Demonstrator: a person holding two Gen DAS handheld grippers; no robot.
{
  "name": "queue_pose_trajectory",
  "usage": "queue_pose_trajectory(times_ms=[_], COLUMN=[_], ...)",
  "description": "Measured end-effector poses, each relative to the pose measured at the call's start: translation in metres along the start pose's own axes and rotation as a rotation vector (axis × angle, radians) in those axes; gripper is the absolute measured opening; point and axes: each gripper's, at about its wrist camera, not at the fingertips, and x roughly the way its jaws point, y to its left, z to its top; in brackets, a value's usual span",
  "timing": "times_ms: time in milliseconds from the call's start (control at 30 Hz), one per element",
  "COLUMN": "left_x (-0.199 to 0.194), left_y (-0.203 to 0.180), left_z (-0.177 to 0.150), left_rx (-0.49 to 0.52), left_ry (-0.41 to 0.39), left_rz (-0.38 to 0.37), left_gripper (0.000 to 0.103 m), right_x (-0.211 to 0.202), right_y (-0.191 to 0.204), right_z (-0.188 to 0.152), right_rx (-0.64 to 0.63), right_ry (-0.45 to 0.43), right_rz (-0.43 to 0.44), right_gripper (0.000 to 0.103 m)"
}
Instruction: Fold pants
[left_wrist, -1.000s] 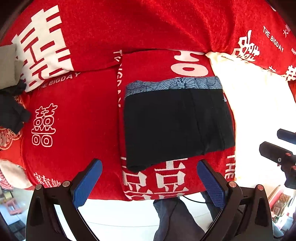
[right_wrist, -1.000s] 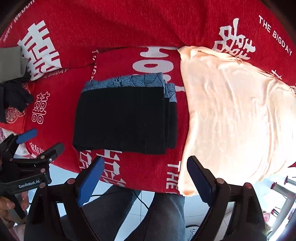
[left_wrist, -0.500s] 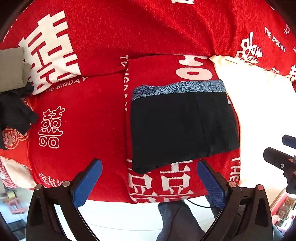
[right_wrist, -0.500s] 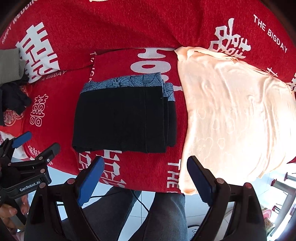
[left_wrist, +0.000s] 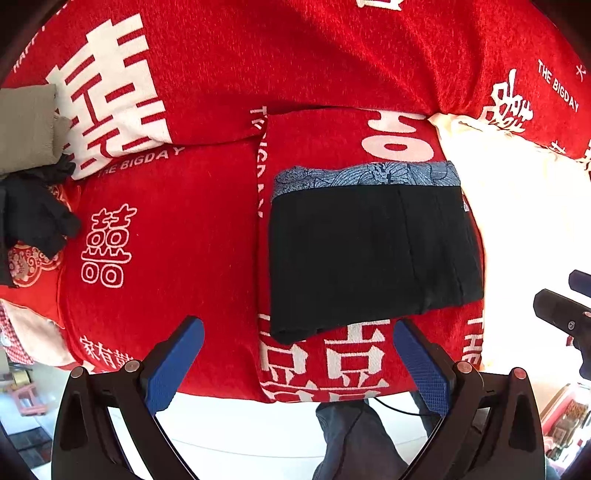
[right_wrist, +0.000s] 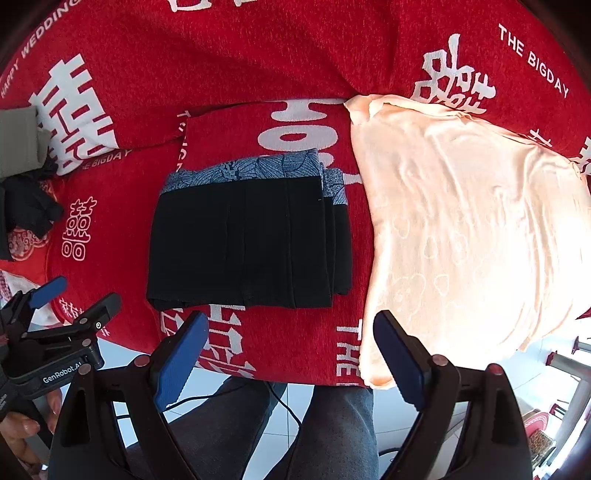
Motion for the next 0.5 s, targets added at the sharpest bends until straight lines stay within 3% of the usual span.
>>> queue_pose_trajectory(times_ms=[500], left_x=[-0.0024], left_y=[0.0004], left_z=[0.0012], left_rx=[-0.003], left_ry=[-0.007], left_rz=[0.003], left_gripper=[0.103], right_x=[0.0011], right_y=[0.0034], right_z=[-0.0007], right_rx=[-0.021], right_ry=[0.004], right_rz=[-0.008], right_gripper=[0.092])
